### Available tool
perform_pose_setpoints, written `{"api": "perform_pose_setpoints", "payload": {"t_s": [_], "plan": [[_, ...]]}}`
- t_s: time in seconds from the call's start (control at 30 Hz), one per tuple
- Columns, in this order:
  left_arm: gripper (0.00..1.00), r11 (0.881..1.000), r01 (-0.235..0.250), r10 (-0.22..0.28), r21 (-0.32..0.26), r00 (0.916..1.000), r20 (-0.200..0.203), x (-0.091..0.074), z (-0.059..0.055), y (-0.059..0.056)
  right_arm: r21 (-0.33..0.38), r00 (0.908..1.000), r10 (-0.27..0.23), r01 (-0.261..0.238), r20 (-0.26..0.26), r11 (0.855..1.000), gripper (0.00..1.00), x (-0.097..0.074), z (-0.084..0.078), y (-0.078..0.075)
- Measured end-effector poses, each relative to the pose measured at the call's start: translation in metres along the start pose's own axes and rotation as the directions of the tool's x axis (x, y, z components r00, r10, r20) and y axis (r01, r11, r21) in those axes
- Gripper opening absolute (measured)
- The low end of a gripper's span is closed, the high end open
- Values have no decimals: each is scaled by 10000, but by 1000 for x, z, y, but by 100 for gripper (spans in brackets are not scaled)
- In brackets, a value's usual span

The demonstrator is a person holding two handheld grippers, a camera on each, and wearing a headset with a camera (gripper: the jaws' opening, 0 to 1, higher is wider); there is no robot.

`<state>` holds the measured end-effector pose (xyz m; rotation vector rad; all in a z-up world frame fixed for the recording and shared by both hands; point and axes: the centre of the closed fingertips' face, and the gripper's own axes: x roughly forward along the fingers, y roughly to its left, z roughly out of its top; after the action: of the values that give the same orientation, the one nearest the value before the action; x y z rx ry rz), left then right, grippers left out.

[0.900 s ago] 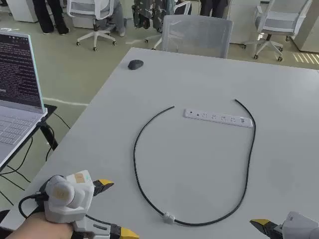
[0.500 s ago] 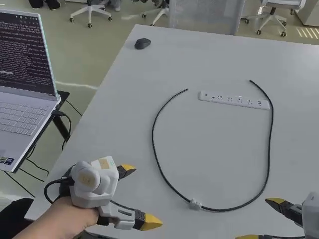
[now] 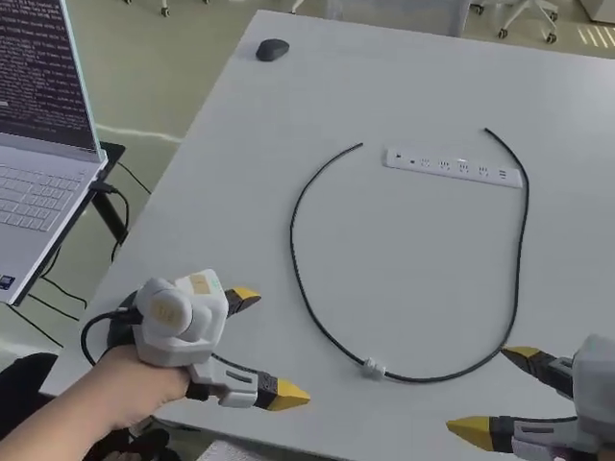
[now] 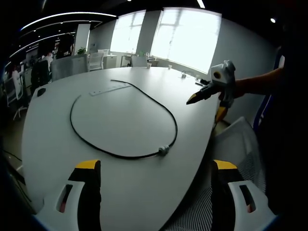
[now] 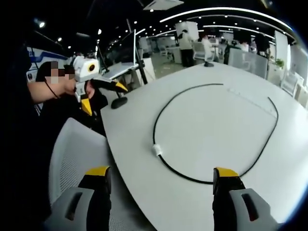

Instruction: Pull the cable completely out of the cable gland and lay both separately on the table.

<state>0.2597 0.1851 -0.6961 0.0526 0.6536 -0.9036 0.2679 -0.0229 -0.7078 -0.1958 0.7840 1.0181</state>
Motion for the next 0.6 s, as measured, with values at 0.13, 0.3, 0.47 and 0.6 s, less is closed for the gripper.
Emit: {"api": "perform_pose_setpoints", "payload": {"t_s": [0.13, 0.3, 0.47, 0.6], "plan": [[95, 9996, 49, -42, 293, 9996, -268, 5, -4, -1, -155, 9999, 129, -129, -34, 9998, 86, 9, 8, 1], [95, 9997, 209, -207, 98, 9997, -158, 8, -6, -3, -368, 9997, 231, -233, -73, 9990, 85, 19, 18, 0], [93, 9995, 297, -295, 111, 9994, -191, 9, -9, -7, -558, 9991, 249, -268, -342, 9981, 82, 34, 21, -1], [93, 9995, 318, -316, 76, 9991, -292, 8, -13, -7, -716, 9981, 306, -345, -543, 9968, 80, 47, 21, -3]]}}
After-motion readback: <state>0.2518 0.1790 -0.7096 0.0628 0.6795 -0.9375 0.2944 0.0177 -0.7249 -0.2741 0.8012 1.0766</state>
